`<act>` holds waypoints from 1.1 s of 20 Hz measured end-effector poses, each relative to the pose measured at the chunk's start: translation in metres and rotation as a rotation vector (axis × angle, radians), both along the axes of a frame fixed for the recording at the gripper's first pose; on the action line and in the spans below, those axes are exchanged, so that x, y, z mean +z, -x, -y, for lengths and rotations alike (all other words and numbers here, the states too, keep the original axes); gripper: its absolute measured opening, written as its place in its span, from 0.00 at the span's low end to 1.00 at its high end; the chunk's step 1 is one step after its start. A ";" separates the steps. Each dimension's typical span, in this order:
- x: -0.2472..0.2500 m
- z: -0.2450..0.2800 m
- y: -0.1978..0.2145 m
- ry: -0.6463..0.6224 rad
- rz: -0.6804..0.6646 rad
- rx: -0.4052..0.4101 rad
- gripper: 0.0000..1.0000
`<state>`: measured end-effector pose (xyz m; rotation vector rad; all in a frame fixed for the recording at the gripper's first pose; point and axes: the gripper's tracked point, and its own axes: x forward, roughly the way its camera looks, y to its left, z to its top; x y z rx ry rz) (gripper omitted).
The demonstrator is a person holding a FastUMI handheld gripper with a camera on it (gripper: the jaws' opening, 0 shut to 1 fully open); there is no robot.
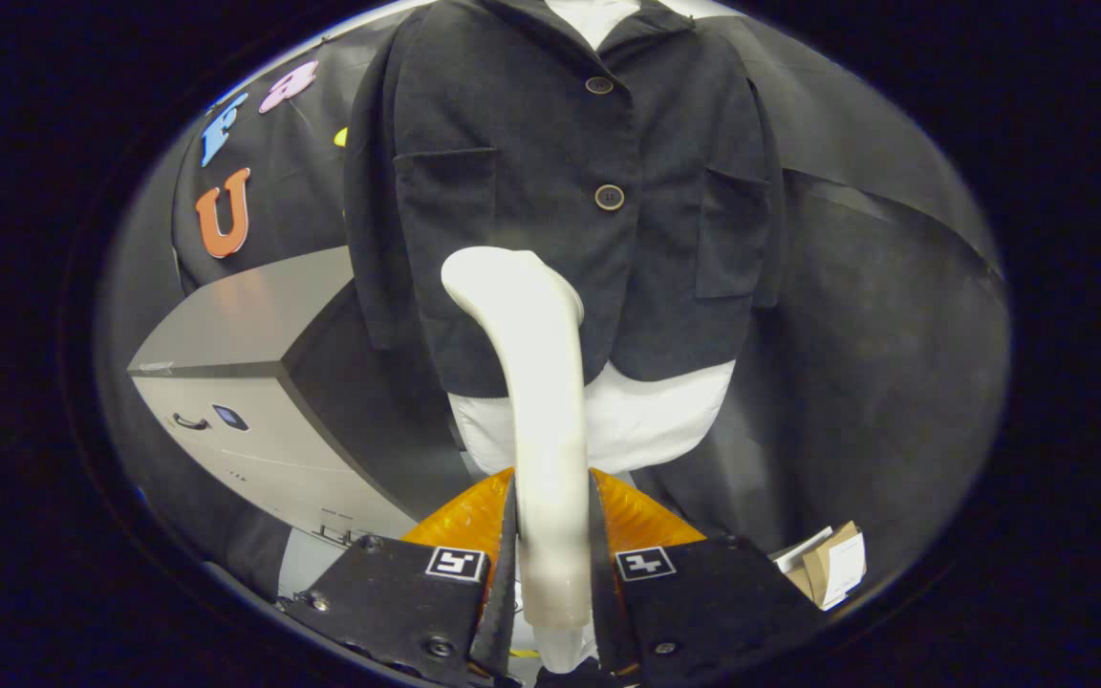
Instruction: Iron the clothes twice with a garment steamer, once on the left side and once on the right side.
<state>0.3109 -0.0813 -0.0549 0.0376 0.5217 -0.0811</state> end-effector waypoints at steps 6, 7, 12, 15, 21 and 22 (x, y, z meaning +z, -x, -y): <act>0.033 0.016 0.020 -0.070 0.068 -0.015 0.37; 0.044 0.024 0.026 -0.080 0.087 -0.026 0.37; 0.099 0.067 0.046 -0.128 0.198 -0.087 0.36; 0.135 0.096 0.052 -0.140 0.266 -0.125 0.37; 0.217 0.144 0.037 -0.176 0.396 -0.173 0.37; 0.232 0.149 0.033 -0.182 0.421 -0.176 0.37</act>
